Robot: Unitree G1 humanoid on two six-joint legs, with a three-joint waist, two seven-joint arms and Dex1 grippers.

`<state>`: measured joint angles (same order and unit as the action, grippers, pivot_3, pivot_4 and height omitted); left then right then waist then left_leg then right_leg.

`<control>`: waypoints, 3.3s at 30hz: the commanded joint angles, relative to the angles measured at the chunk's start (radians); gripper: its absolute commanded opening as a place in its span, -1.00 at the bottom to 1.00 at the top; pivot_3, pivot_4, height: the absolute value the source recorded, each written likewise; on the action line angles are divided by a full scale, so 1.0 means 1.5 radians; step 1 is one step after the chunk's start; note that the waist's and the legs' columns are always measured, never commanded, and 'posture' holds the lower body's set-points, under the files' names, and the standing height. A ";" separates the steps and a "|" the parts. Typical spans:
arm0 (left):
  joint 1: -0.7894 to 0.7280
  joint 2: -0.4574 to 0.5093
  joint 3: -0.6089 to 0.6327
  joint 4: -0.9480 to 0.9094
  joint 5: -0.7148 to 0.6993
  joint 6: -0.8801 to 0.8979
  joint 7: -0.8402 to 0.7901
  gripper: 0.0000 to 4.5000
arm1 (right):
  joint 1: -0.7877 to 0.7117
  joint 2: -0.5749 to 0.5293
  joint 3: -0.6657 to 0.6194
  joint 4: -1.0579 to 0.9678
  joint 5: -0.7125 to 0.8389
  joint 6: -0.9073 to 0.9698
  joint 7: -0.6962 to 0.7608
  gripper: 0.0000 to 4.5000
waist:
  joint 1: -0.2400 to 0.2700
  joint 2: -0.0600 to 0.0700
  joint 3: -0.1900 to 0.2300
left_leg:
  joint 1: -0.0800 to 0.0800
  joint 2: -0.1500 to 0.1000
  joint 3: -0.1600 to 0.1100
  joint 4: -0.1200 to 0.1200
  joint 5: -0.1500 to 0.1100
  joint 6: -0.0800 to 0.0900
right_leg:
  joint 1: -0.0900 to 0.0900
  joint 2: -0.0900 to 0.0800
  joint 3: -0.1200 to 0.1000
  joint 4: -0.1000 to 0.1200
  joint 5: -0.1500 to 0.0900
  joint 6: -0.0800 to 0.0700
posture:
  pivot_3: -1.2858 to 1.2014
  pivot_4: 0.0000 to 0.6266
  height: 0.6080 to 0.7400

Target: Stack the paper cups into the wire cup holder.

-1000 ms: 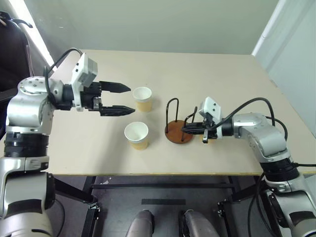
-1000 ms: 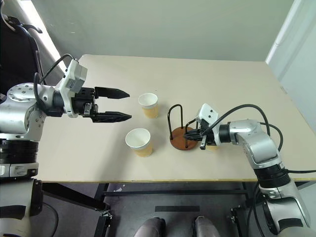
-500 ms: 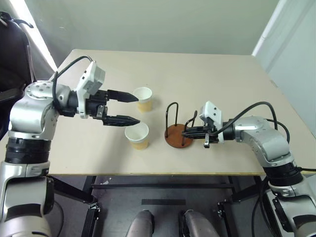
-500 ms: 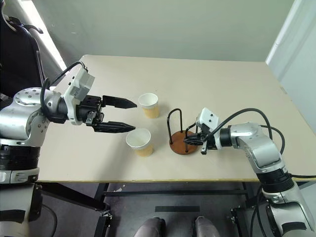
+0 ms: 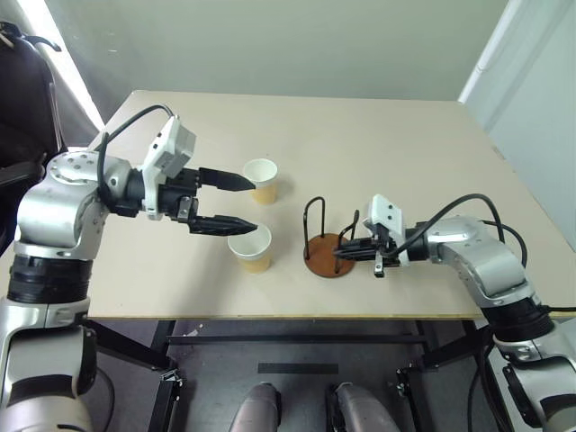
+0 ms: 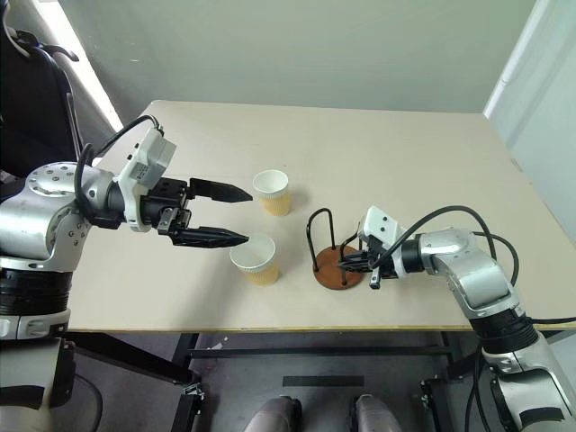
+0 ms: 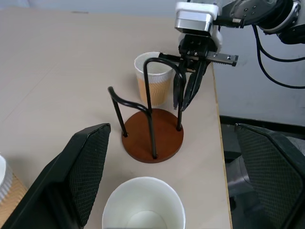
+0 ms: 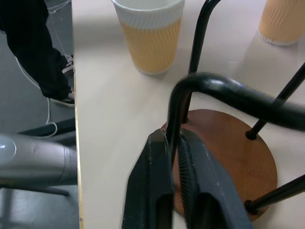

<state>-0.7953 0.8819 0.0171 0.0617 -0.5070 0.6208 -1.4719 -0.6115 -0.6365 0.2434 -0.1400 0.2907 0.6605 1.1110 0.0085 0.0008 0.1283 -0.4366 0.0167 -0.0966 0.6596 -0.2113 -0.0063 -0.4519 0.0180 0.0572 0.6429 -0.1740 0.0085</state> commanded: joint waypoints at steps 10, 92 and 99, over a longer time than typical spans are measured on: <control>-0.006 0.000 0.001 -0.021 -0.014 0.000 0.015 1.00 | -0.015 0.002 -0.026 -0.011 0.032 0.015 -0.001 0.75 | 0.000 0.000 0.000 | 0.000 0.000 0.000 0.001 0.000 0.000 | 0.000 0.000 0.000 0.000 0.000 0.000 | 0.03 -0.52 1.00; -0.036 0.014 -0.061 0.067 0.059 -0.147 -0.069 1.00 | -0.225 -0.161 -0.085 0.134 -0.097 -0.230 0.153 -0.98 | 0.000 0.000 0.000 | -0.001 0.000 0.000 0.000 -0.001 0.001 | 0.000 0.000 0.000 0.000 -0.002 -0.001 | 0.03 -0.52 1.00; -0.050 0.006 -0.068 0.082 0.065 -0.153 -0.071 1.00 | -0.252 -0.137 -0.066 0.046 -0.056 -0.172 0.165 -0.98 | 0.000 0.000 0.000 | -0.001 0.000 0.000 -0.001 -0.002 0.001 | 0.000 0.000 0.000 0.000 -0.004 -0.004 | 0.03 -0.52 1.00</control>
<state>-0.8501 0.8856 -0.0943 0.1844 -0.4079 0.4051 -1.5562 -0.9807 -0.8347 0.1477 -0.0244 0.1899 0.3947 1.3519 0.0084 0.0010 0.1285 -0.4378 0.0168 -0.0967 0.6587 -0.2138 -0.0054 -0.4527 0.0177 0.0575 0.6422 -0.1793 0.0033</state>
